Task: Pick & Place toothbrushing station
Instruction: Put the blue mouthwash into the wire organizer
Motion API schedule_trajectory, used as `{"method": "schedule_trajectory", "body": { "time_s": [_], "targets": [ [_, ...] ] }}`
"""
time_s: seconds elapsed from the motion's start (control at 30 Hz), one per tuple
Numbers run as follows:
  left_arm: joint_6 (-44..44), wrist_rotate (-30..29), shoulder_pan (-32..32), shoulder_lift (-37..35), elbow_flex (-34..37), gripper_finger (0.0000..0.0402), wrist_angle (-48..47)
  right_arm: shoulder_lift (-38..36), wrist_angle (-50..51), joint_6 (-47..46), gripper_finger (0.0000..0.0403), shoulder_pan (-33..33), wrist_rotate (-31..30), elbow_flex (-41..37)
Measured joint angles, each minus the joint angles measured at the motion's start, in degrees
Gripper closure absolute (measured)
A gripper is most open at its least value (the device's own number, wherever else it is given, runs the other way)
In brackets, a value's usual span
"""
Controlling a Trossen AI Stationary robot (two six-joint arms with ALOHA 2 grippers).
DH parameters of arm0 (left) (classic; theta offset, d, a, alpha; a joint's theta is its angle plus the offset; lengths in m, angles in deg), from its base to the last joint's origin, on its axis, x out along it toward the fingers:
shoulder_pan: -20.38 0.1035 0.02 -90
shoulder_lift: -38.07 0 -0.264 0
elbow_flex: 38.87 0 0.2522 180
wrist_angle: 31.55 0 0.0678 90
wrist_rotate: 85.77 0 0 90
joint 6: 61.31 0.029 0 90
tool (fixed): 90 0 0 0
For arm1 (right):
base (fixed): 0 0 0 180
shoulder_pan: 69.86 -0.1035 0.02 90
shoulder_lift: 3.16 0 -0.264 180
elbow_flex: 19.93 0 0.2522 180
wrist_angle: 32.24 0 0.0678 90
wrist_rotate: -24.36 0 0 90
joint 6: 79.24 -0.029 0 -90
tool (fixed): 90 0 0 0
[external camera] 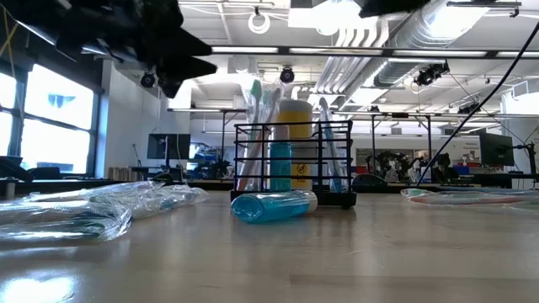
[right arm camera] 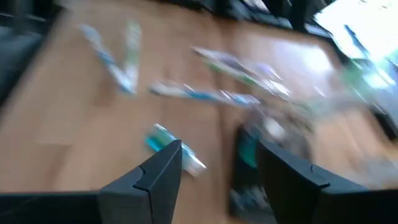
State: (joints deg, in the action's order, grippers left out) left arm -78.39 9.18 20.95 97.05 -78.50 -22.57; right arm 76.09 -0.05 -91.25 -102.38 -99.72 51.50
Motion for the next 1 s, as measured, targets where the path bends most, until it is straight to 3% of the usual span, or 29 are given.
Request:
{"method": "schedule_trajectory", "body": {
  "time_s": [0.23, 0.4, 0.53, 0.73, 1.0],
  "targets": [
    [-8.5, 0.0, -4.2, -4.6, 0.0, 0.024, -17.7, 2.2, -5.3, 5.8, 0.0207, 3.8, 6.5, 0.0],
    [-12.0, -3.2, -7.6, -3.4, 0.0, 0.024, -22.9, 7.3, -6.9, 11.6, 0.0207, 7.8, 18.3, 0.0],
    [-13.4, -6.0, -10.1, -2.0, 0.0, 0.024, -22.8, 11.9, -8.0, 19.1, 0.0207, 9.7, 20.4, 0.0],
    [-14.0, -6.2, -10.8, -1.0, 0.0, 0.024, -22.0, 14.1, -11.9, 23.9, 0.0207, 12.5, 29.4, 0.0],
    [-14.7, -7.0, -10.8, -0.8, 0.0, 0.024, -21.6, 14.1, -13.3, 25.1, 0.0207, 12.6, 30.0, 0.0]
  ]
}}
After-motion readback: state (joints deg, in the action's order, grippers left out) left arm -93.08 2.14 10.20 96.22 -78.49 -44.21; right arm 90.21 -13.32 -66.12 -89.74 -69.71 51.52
